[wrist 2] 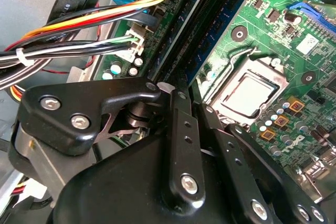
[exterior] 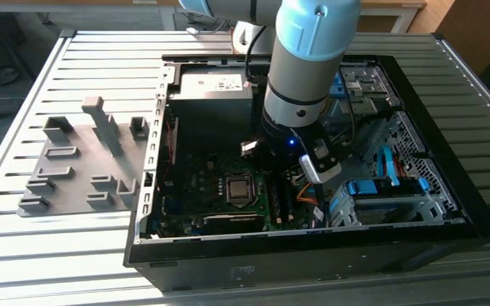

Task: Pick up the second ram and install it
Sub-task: 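Insert the second ram into the second slot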

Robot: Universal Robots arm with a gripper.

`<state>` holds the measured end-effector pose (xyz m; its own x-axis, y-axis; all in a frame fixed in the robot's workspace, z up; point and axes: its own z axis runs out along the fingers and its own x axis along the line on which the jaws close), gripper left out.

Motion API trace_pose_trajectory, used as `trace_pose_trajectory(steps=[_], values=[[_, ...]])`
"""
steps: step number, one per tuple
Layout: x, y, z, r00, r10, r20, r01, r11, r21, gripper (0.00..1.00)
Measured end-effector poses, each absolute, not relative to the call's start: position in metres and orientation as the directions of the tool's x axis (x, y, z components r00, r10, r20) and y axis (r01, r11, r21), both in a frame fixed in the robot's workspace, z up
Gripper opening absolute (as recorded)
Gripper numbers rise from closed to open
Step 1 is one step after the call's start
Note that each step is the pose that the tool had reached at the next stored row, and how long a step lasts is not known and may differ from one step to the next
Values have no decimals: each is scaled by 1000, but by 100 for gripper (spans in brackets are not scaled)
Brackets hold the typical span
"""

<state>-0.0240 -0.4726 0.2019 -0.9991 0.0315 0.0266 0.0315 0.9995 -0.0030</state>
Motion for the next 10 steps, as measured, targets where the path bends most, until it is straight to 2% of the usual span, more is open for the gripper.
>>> trace_pose_trajectory(steps=[10], values=[[-24,-473,199,-999,31,37,31,1000,-3,14]])
